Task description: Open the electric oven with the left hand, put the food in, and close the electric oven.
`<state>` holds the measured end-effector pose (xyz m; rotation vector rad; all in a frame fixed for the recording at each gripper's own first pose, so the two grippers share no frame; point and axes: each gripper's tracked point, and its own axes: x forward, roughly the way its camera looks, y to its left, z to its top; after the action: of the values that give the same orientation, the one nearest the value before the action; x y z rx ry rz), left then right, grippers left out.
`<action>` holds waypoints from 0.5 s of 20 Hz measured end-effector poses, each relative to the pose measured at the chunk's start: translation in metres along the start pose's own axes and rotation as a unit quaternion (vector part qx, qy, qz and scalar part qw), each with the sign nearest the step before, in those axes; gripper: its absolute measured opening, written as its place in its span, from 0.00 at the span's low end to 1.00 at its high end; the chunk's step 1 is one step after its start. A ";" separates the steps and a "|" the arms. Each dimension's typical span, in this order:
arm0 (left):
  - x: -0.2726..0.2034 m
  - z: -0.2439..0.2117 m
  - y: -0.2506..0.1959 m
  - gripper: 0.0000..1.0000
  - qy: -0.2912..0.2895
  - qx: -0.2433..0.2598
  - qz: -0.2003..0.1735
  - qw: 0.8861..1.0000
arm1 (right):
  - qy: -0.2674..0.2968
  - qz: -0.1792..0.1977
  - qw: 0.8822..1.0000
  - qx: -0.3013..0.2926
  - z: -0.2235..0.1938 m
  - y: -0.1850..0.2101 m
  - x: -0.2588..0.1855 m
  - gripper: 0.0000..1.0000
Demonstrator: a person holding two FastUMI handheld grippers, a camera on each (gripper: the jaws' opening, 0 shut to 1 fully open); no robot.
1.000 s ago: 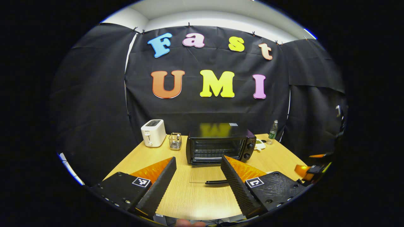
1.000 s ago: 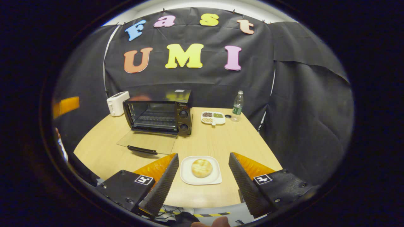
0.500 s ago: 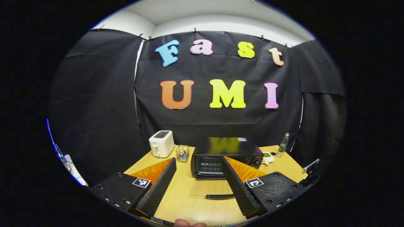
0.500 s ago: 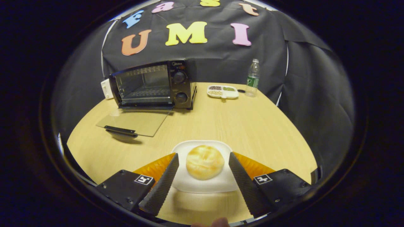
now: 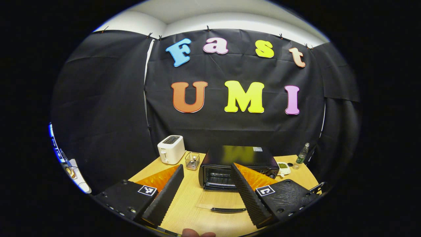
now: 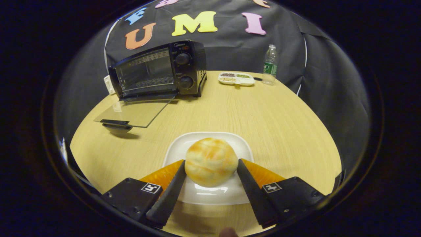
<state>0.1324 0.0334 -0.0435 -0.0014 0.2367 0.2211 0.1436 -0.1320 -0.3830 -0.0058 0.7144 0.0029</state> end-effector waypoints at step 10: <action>0.012 -0.001 0.000 0.94 0.003 0.009 -0.053 0.999 | -0.024 -0.022 0.999 0.041 0.030 0.006 -0.040 0.77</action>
<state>0.1430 0.0362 -0.0471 0.0036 0.2430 0.1137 0.1327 -0.1255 -0.3342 0.0574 0.6653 -0.0680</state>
